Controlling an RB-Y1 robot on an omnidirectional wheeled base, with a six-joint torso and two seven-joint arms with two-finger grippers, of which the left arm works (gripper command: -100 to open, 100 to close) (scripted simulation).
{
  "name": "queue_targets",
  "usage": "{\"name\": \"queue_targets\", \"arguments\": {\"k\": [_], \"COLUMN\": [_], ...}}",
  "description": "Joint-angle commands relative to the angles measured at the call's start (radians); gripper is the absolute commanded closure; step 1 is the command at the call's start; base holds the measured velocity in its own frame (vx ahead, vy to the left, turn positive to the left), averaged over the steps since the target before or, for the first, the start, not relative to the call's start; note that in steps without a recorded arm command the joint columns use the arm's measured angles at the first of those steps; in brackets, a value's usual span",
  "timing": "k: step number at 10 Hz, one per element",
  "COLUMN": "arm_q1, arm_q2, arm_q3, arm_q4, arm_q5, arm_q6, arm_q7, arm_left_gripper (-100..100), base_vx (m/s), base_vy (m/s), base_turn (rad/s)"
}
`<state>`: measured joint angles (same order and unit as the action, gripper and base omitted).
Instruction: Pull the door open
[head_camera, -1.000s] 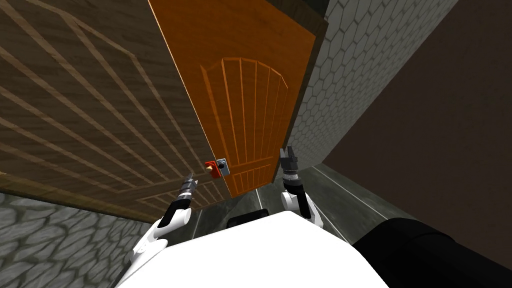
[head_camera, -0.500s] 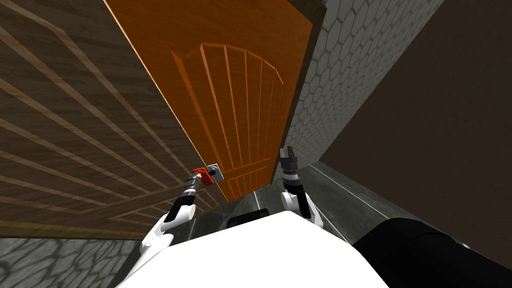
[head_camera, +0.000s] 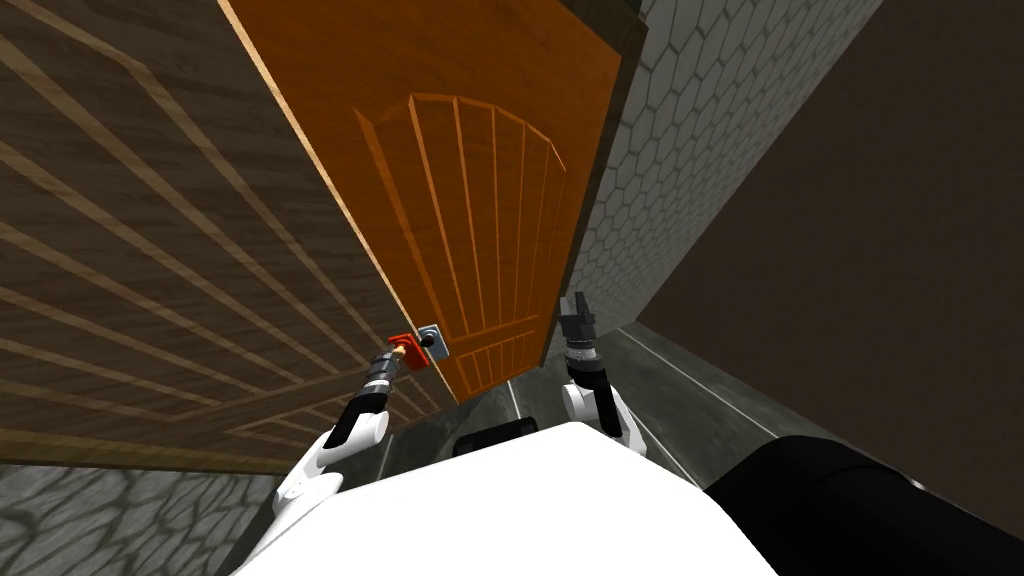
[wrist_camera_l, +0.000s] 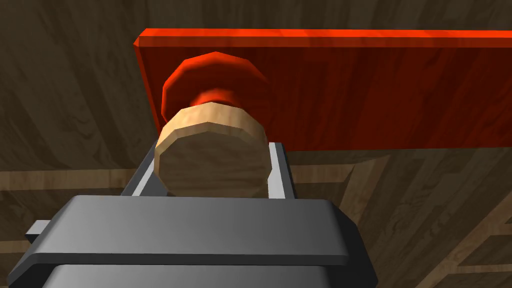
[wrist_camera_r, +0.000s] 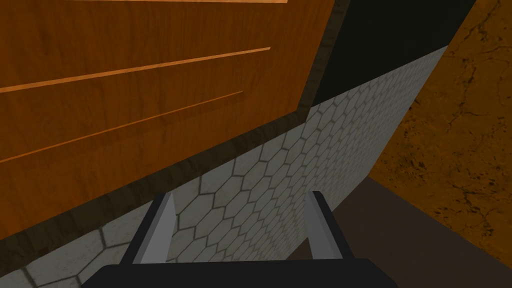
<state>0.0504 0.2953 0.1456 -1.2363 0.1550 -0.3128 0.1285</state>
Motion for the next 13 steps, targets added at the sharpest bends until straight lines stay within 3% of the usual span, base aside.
{"name": "queue_targets", "arguments": {"k": [1,2,3,4,9,13], "arm_q1": [0.001,0.014,0.014,0.026,0.039,0.052], "arm_q2": [0.009,0.021,0.021,0.007,-0.005,0.015], "arm_q3": [0.014,0.025,0.025,0.008,-0.066,-0.001], "arm_q4": [0.032,0.037,0.037,-0.002,-0.052,0.005], "arm_q5": [0.002,0.004,0.004,0.001,-0.002,0.003], "arm_q6": [-0.007,-0.007,-0.007,0.001,-0.020,-0.019], "arm_q7": [0.000,0.002,0.002,0.000,0.022,0.010], "arm_left_gripper": [100,100,100,-100,-100,-100], "base_vx": [-0.159,-0.170,-0.142,-0.171,-0.206,0.003], "base_vy": [0.061,0.093,0.099,0.016,-0.036,0.075], "base_turn": [0.111,0.152,0.033,-0.072,-0.095,0.104]}}
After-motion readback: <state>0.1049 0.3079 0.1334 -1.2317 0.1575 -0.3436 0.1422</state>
